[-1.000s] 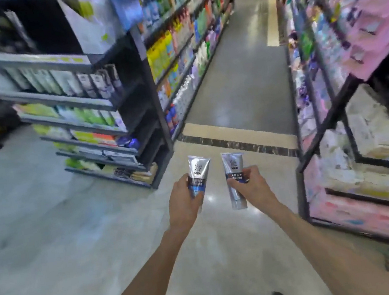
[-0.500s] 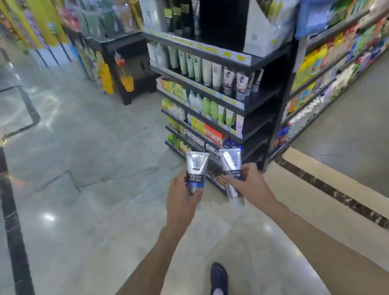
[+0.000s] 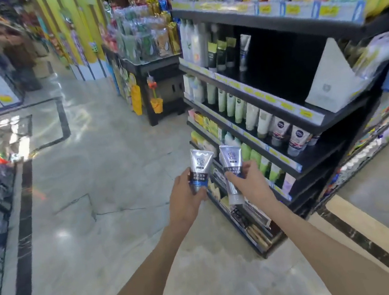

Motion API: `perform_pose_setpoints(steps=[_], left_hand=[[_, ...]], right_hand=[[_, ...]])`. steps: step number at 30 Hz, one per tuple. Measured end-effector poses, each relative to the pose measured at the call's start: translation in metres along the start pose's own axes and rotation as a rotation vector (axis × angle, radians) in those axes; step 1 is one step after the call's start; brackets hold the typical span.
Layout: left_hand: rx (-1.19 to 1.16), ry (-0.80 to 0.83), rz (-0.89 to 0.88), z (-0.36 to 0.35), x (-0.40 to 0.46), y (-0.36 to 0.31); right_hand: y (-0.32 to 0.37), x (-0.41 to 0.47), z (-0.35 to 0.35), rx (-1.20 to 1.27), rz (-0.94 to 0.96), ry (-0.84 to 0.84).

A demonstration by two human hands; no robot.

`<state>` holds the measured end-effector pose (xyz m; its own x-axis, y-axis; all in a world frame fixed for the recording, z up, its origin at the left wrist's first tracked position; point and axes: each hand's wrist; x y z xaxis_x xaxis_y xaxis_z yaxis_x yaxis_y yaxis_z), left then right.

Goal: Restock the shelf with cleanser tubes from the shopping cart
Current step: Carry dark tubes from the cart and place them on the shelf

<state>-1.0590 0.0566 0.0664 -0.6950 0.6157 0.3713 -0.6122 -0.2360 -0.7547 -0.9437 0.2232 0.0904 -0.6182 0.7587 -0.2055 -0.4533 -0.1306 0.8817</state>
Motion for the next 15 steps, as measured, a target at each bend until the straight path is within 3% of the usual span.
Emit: perform_pose_setpoints(steps=[6, 15], left_hand=[[-0.059, 0.027, -0.032, -0.008, 0.110, 0.046], [-0.170, 0.174, -0.212, -0.017, 0.290, 0.103]], right_hand=[[0.042, 0.089, -0.014, 0.025, -0.004, -0.067], [0.111, 0.210, -0.036, 0.088, -0.057, -0.343]])
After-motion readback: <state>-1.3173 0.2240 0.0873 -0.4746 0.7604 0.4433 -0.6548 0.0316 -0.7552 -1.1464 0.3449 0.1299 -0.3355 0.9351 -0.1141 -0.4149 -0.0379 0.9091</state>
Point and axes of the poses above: each hand's wrist, its own x-axis towards the middle knuckle, its own z-axis out of the back of the hand, y = z × x, and after that the axes turned 11 degrees about -z, right-handed
